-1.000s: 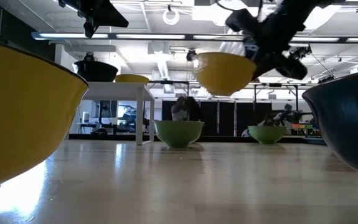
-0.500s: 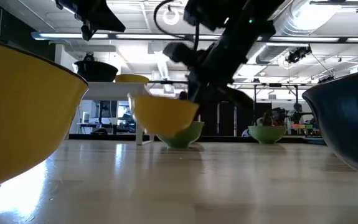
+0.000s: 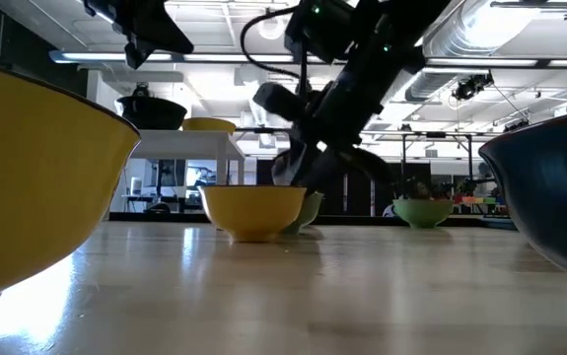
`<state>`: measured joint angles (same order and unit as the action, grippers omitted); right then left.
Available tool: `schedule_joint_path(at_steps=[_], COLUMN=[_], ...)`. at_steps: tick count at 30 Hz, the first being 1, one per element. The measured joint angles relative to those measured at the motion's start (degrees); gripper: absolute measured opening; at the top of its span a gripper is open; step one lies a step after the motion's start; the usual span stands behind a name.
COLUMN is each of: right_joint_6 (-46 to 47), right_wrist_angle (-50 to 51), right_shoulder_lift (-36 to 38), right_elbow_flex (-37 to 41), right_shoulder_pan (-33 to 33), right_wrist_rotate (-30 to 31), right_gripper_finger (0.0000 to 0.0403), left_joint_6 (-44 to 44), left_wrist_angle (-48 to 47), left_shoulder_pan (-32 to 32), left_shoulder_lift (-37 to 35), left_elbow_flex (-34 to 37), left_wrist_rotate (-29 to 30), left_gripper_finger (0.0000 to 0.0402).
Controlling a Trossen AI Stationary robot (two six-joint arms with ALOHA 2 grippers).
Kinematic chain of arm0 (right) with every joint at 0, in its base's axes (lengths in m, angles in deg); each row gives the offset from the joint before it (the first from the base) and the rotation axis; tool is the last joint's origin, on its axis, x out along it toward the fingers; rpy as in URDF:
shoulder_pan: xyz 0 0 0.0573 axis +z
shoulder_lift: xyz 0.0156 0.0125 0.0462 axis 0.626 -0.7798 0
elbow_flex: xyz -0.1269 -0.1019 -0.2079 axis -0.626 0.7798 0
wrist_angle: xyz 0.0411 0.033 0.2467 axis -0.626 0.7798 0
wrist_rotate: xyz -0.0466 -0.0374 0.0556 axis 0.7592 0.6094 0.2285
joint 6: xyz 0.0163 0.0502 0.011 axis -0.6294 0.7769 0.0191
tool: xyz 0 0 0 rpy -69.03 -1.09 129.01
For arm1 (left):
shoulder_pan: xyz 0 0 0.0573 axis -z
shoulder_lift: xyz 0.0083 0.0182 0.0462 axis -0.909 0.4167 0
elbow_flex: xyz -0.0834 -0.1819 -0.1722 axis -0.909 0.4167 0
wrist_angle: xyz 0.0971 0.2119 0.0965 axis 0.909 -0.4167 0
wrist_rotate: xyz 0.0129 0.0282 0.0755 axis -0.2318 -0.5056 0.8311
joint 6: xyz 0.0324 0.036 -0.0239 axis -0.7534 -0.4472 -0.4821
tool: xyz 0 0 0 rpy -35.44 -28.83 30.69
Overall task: Pick & Place Mini bowls
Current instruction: Stack the yellow patterned bowl on the yellow patterned bowl on the shelf
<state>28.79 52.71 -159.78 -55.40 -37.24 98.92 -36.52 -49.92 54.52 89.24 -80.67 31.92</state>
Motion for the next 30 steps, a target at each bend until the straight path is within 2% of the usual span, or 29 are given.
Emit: schedule_joint_path(at_steps=[6,9,11,14,18,21,25,30], right_joint_6=[-5.06,-11.36,-16.5,-22.62,-29.12,-34.38,-41.61,-47.45], right_wrist_angle=[0.76,2.97,6.84,15.71,25.47,28.79,30.81,32.51], right_shoulder_lift=[6.22,11.5,15.63,21.86,28.51,32.89,37.19,41.18], right_elbow_flex=[0.02,0.02,0.02,-0.02,0.0,0.0,0.0,0.02], right_shoulder_pan=[-0.13,-0.09,0.42,1.32,1.32,1.03,-0.02,-1.57], right_wrist_rotate=[-0.39,-0.43,1.19,6.08,9.12,8.83,5.41,3.56], right_gripper_finger=[0.013,0.0142,0.0132,0.009,0.0015,0.0016,0.0029,0.0013], left_joint_6=[3.07,2.76,4.24,8.42,19.27,25.01,21.15,9.27], left_wrist_angle=[-2.73,-3.6,-4.1,-4.84,-4.77,-3.43,-0.47,-0.65], left_shoulder_pan=[0.07,1.05,2.3,5.6,11.76,16.86,22.98,28.62], left_shoulder_lift=[0.3,1.63,3.15,6.45,13.16,17.4,22.32,28.99], left_elbow_flex=[0.0,0.0,-0.01,-0.04,-0.02,-0.02,-1.23,-8.76], left_wrist_rotate=[-0.23,-1.52,-1.6,-0.84,6.72,12.41,12.96,13.68], left_gripper_finger=[0.0005,0.0005,0.0005,0.0005,0.0005,0.0005,0.0005,0.0005])
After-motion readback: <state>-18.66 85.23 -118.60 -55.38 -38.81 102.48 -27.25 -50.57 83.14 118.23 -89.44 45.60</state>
